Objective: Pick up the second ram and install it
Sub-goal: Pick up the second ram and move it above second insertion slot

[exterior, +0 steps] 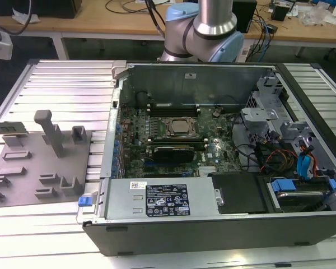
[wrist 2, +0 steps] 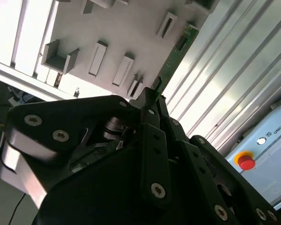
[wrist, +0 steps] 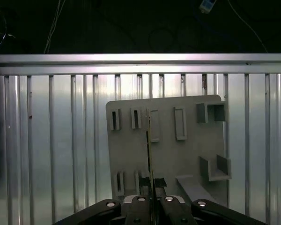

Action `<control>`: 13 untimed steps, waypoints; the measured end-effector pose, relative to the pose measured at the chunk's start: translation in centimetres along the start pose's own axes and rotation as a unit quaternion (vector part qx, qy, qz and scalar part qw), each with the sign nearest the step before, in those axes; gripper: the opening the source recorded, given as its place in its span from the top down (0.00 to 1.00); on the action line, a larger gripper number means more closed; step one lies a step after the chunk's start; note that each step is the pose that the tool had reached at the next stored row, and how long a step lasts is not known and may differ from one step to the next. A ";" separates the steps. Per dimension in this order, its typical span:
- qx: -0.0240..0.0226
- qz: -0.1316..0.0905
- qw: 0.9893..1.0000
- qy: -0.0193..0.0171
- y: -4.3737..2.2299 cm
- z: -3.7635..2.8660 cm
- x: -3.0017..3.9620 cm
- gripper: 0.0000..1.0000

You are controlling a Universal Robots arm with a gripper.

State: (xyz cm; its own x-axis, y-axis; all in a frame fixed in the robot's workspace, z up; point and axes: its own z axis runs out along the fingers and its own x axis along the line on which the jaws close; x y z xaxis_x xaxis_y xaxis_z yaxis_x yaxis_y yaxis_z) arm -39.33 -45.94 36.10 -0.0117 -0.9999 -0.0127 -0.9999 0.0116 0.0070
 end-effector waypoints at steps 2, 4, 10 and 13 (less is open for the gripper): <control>0.000 0.000 1.000 0.000 0.00 -0.49 -0.05 0.86; 0.000 0.000 1.000 0.000 0.01 -1.29 -0.20 0.86; 0.000 0.000 1.000 0.000 0.03 -3.62 -0.56 0.86; 0.000 0.000 1.000 0.000 0.03 -4.47 -0.80 0.86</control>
State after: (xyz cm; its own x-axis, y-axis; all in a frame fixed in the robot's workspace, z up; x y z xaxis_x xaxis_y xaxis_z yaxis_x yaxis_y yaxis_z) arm -39.32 -45.20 40.58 -0.0117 -0.9998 -0.0132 -0.9999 0.0117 0.0070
